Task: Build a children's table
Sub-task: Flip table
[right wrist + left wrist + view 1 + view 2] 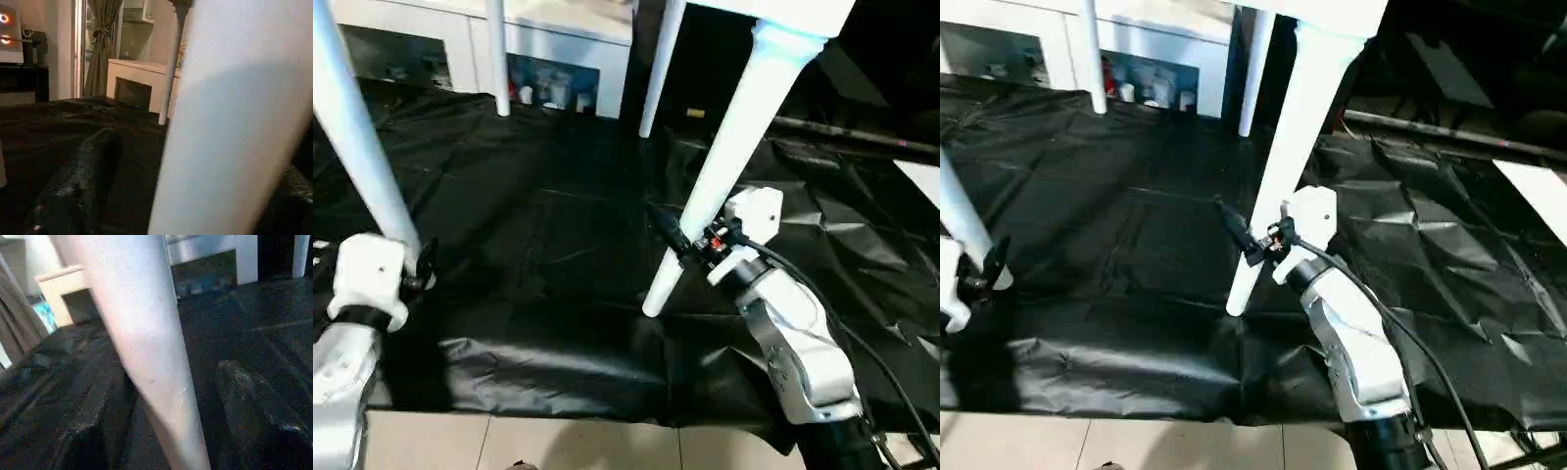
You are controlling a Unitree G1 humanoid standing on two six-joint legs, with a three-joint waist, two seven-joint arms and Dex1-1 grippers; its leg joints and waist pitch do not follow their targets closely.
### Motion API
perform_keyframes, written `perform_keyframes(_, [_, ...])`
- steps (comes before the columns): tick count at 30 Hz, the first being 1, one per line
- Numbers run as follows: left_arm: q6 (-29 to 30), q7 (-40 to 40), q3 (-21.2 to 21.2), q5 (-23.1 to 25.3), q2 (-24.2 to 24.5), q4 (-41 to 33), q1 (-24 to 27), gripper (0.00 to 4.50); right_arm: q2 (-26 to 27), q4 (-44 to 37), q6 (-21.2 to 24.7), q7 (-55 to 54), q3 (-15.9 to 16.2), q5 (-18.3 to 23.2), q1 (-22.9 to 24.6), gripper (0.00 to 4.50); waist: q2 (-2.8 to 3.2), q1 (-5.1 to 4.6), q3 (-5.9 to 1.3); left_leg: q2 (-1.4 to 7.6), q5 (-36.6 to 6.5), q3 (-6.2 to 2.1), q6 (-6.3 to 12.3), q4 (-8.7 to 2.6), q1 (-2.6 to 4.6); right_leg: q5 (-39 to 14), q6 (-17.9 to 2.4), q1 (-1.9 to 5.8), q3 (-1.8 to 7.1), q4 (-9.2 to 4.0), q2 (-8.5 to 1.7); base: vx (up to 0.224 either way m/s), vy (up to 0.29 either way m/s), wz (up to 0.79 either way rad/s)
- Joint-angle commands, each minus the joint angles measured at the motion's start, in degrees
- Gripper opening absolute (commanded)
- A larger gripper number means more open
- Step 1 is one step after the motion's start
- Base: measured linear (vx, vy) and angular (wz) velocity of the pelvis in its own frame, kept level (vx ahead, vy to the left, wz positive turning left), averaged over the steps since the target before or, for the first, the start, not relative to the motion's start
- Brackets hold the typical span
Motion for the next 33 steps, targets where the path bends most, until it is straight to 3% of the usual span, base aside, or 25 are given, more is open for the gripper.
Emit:
perform_keyframes(1, [-1.58,-0.35,1.69,-1.85,-1.01,-2.71,1.40,3.42,-0.66,-1.87,0.94,0.31,-0.65,1.23,1.31,3.85,2.81,0.21,-2.58,3.47,-26.22,-1.98,-4.11,-5.82,1.44,-13.86,-6.54,1.14,2.67,-4.31,-3.37,0.000,0.000,0.00])
perform_keyframes(3, [-1.70,-1.12,4.82,-7.53,-3.81,-6.37,5.50,3.50,-1.05,-3.97,0.27,-0.67,-0.69,0.56,5.01,3.92,3.21,0.54,-2.17,3.40,-28.79,-2.03,-4.25,-5.89,1.54,-17.86,-6.27,0.84,2.69,-4.78,-3.44,0.000,0.000,0.00])
perform_keyframes(5, [-1.63,-1.30,5.03,-8.15,-4.10,-6.76,5.97,3.50,-1.11,-4.15,0.08,-0.79,-0.70,0.40,5.43,3.92,2.91,0.43,-1.94,3.38,-30.19,-2.00,-4.29,-5.88,1.51,-20.32,-5.77,0.66,2.73,-5.11,-3.43,0.000,0.000,0.00])
perform_keyframes(6, [-1.01,-2.57,5.40,-13.24,-6.72,-9.95,9.39,3.50,-1.63,-5.72,-1.46,-1.97,-1.31,-0.97,8.56,3.92,3.24,0.68,-1.81,3.35,-31.76,-2.16,-4.52,-5.77,1.73,-23.47,-5.17,0.42,2.80,-5.32,-3.67,0.000,0.000,0.00])
perform_keyframes(7, [-0.67,-3.03,5.32,-15.27,-7.72,-11.05,10.52,3.50,-1.71,-6.27,-1.97,-2.45,-1.61,-1.44,9.65,3.92,3.14,0.77,-1.75,3.44,-32.34,-2.18,-4.65,-5.89,1.69,-24.73,-4.84,0.46,2.80,-5.61,-3.70,0.000,0.000,0.00])
perform_keyframes(8, [-0.08,-3.12,4.32,-16.40,-8.59,-12.56,11.80,3.50,-1.58,-7.20,-2.53,-3.29,-2.57,-1.80,11.03,3.92,3.26,0.87,-1.47,3.28,-34.52,-2.26,-4.60,-5.74,2.04,-28.63,-3.54,-0.07,2.78,-6.15,-3.51,0.000,0.000,0.00])
perform_keyframes(11, [1.23,-2.21,2.82,-15.88,-9.42,-14.02,12.92,3.50,-1.31,-8.15,-2.01,-4.35,-3.89,-1.55,12.70,3.92,3.44,1.20,-1.18,3.25,-36.44,-2.55,-4.75,-5.69,2.41,-32.91,-1.63,-0.47,2.75,-6.88,-3.44,0.000,0.000,0.00])
perform_keyframes(12, [2.01,-1.47,2.02,-15.16,-9.89,-14.39,13.04,3.50,-0.92,-8.50,-1.46,-4.79,-4.74,-0.64,13.42,3.92,3.56,1.23,-1.15,3.23,-36.84,-2.82,-4.98,-5.83,2.31,-33.10,-1.36,-0.23,2.64,-6.83,-3.33,0.000,0.000,0.00])
perform_keyframes(15, [7.48,1.49,-1.82,-9.64,-10.23,-12.91,11.94,3.50,0.24,-9.17,3.06,-7.49,-6.91,2.51,15.31,3.92,3.63,1.21,-1.10,3.05,-37.22,-3.01,-5.21,-5.82,2.50,-33.31,-0.63,-0.34,2.55,-6.90,-3.07,0.000,0.000,0.00])
perform_keyframes(20, [4.97,2.63,-3.28,-8.27,-11.29,-10.44,10.32,3.50,0.43,-7.21,6.08,-8.95,-7.31,3.28,16.00,3.92,3.69,0.49,-0.99,2.84,-37.63,-3.43,-5.34,-6.01,1.99,-35.78,0.14,0.41,1.92,-7.52,-3.23,0.000,0.000,0.00])
perform_keyframes(22, [4.72,3.25,-4.55,-6.71,-11.13,-8.86,9.09,3.50,0.22,-5.71,6.35,-9.05,-7.58,2.29,16.19,3.92,4.09,0.10,-0.83,2.85,-40.23,-3.71,-5.47,-6.03,2.74,-36.43,-0.19,0.34,1.31,-7.96,-3.18,0.000,0.000,0.00])
perform_keyframes(23, [7.09,2.94,-6.52,-6.22,-10.53,-8.73,7.84,3.50,0.38,-4.62,5.65,-9.21,-8.28,1.85,15.98,3.92,4.90,0.04,-0.63,2.91,-41.51,-3.88,-5.69,-6.18,2.99,-36.37,-0.55,0.32,1.05,-8.08,-3.16,0.000,0.000,0.00])
perform_keyframes(24, [7.20,2.58,-7.03,-6.06,-10.33,-8.77,7.37,3.50,0.37,-4.36,5.58,-9.33,-8.44,1.87,15.86,3.92,4.56,-0.55,-0.39,3.02,-43.49,-4.15,-5.58,-6.45,3.03,-36.50,-0.73,0.82,0.18,-8.39,-2.97,0.000,0.000,0.00])
perform_keyframes(25, [7.22,2.40,-7.35,-5.86,-10.19,-8.70,6.96,3.50,0.32,-4.12,5.46,-9.42,-8.50,1.77,15.76,3.92,5.26,-0.51,-0.36,3.11,-44.42,-4.41,-5.78,-6.70,3.01,-36.00,-0.97,1.26,-0.10,-8.22,-3.04,0.000,0.000,0.00])
perform_keyframes(26, [7.08,2.28,-7.85,-5.34,-9.93,-8.44,6.13,3.50,0.07,-3.76,5.34,-9.68,-8.41,1.48,15.54,3.92,5.50,-0.84,-0.42,3.41,-45.74,-4.65,-6.10,-7.39,2.56,-33.24,-1.54,2.05,-0.37,-7.67,-2.92,0.000,0.000,0.00])
perform_keyframes(27, [6.98,2.44,-7.96,-5.24,-9.98,-7.92,5.39,3.50,-0.01,-3.25,5.26,-9.68,-8.22,1.41,15.29,3.92,6.20,-0.63,-0.37,3.45,-46.39,-4.92,-6.38,-7.84,2.08,-31.46,-2.14,2.56,-0.08,-6.89,-3.17,0.000,0.000,0.00])
perform_keyframes(28, [6.83,2.63,-8.09,-5.10,-10.20,-7.51,4.90,3.50,-0.13,-2.88,5.28,-9.63,-8.17,1.50,15.11,3.92,5.73,-0.82,-0.26,3.32,-46.46,-4.65,-6.37,-7.74,2.24,-32.42,-2.15,2.18,-0.03,-7.35,-3.18,0.000,0.000,0.00])
perform_keyframes(29, [6.70,2.57,-8.34,-4.81,-10.12,-7.25,4.69,3.50,-0.24,-2.59,5.16,-9.53,-8.02,1.34,15.06,3.92,5.48,-0.95,-0.10,2.79,-45.76,-4.43,-5.94,-6.91,3.08,-36.98,-1.68,1.43,-0.24,-8.48,-3.52,0.000,0.000,0.00])
perform_keyframes(30, [5.61,1.84,-9.61,-3.73,-9.71,-6.13,3.79,3.50,-0.71,-1.27,5.02,-9.00,-7.04,0.43,14.88,3.92,5.11,-1.47,0.18,2.24,-43.99,-4.30,-5.07,-5.73,3.97,-42.56,-0.30,0.88,-1.36,-10.24,-3.74,0.000,0.000,0.00])
perform_keyframes(31, [5.06,1.50,-10.37,-3.21,-9.58,-5.79,3.37,3.50,-0.95,-0.60,4.96,-8.68,-6.59,-0.02,14.79,3.92,5.57,-1.75,0.51,2.26,-44.35,-4.44,-4.85,-5.96,3.91,-43.86,0.35,1.16,-2.19,-10.57,-3.46,0.000,0.000,0.00])
perform_keyframes(32, [4.52,1.38,-11.13,-2.60,-9.58,-5.40,2.90,3.50,-0.96,0.20,4.57,-8.44,-6.24,-0.37,14.71,3.92,6.32,-2.15,0.64,3.26,-47.73,-4.50,-4.81,-8.16,2.24,-39.78,0.37,3.60,-3.98,-8.62,-2.24,-0.067,0.000,-0.08])
perform_keyframes(33, [4.30,1.53,-11.68,-2.27,-9.61,-5.23,2.59,3.50,-0.93,0.74,4.26,-8.26,-6.17,-0.49,14.61,3.92,7.38,0.57,0.48,5.54,-54.67,-3.57,-5.64,-13.74,-3.53,-22.58,-2.39,8.81,-2.43,4.83,-1.03,-0.067,0.000,-0.08])
